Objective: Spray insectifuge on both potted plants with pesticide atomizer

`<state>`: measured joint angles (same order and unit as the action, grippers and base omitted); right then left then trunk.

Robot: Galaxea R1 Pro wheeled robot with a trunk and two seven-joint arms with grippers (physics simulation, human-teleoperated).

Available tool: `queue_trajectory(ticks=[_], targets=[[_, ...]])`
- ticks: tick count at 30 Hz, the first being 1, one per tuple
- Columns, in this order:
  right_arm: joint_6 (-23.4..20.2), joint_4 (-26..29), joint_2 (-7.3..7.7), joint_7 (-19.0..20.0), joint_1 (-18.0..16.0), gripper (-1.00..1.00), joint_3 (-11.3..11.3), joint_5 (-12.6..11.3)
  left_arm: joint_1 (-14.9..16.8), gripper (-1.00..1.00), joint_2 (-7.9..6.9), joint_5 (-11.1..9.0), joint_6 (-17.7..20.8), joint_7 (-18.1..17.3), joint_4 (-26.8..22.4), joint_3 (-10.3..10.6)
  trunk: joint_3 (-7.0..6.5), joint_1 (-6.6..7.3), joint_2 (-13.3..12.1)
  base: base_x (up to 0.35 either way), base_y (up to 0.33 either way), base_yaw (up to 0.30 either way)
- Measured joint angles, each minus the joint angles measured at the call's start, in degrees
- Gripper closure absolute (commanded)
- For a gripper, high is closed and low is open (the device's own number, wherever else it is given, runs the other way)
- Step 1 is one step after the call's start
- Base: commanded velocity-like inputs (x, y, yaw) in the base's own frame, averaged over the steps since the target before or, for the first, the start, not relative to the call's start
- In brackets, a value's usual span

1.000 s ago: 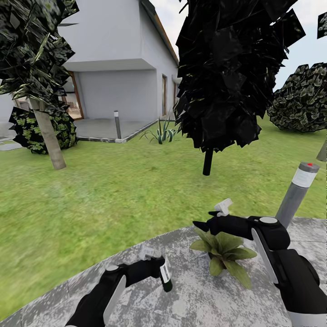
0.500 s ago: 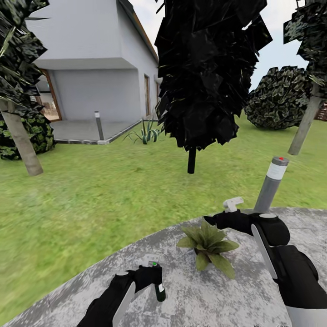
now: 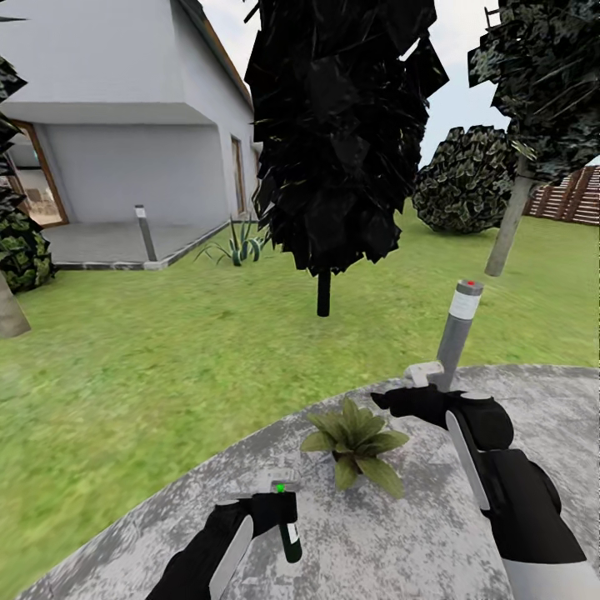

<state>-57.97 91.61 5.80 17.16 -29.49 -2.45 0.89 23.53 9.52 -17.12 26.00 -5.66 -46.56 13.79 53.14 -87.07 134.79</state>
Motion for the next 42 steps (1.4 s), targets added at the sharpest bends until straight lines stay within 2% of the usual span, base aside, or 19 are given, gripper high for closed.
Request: queue_trajectory(ticks=[6, 17, 18, 20, 23, 27, 31, 38, 42], targets=[[0.04, 0.71, -0.09, -0.43, 0.50, -1.00, -0.38, -0.17, 0.00, 1.00, 0.03, -0.17, -0.04, 0.70, -0.05, 0.80, 0.00, 0.02, 0.00, 0.120, -0.002, -0.049], [-1.79, 0.90, -0.11, -0.94, 0.21, -1.00, -0.40, 0.50, 0.01, 1.00, -0.02, -0.09, 0.26, 1.05, 0.66, 1.95, 0.00, 0.03, 0.00, 0.295, 0.000, -0.263], [-1.78, 0.50, -0.60, -6.01, -0.10, -1.00, -0.30, 0.60, 0.01, 1.00, 0.08, -0.09, 0.28, 3.45, 0.60, 1.97, 0.00, -0.01, -0.02, 0.021, 0.005, -0.277], [-1.79, 0.25, -1.94, -10.67, -0.14, -1.00, -0.31, 0.40, 0.01, 1.00, 0.13, -0.27, 0.33, 4.64, 0.69, 2.03, 0.00, 0.00, 0.00, 0.009, 0.002, -0.262], [-1.78, 0.19, -2.73, -12.98, -0.12, -1.00, -0.28, 0.39, 0.00, 1.00, 0.14, -0.32, 1.17, 5.09, 0.75, 2.07, 0.03, 0.00, 0.00, 0.004, 0.001, -0.124], [-1.78, 0.20, -3.01, -13.82, -0.09, -1.00, -0.25, 0.41, 0.13, 1.00, 0.15, -0.33, 3.03, 5.38, 0.94, 2.16, 0.04, 0.00, 0.00, 0.001, 0.000, -0.037], [-1.77, 0.32, -3.09, -14.08, -0.02, -1.00, -0.24, 0.42, 0.77, 1.00, 0.19, -0.35, 4.45, 5.35, 3.35, 2.22, 0.05, 0.00, 0.00, 0.000, 0.000, -0.010], [-1.77, 0.74, -3.11, -14.12, 0.10, -1.00, -0.43, 0.40, 3.18, 1.00, 0.32, -0.37, 4.92, 5.13, 10.98, 2.17, 0.05, 0.00, 0.00, 0.000, 0.000, -0.018], [-1.78, 0.80, -3.11, -14.08, 0.17, -1.00, -0.54, 0.34, 3.54, 1.00, 0.32, -0.34, 4.70, 5.15, 12.09, 2.16, 0.05, 0.00, 0.00, 0.000, 0.000, -0.216]])
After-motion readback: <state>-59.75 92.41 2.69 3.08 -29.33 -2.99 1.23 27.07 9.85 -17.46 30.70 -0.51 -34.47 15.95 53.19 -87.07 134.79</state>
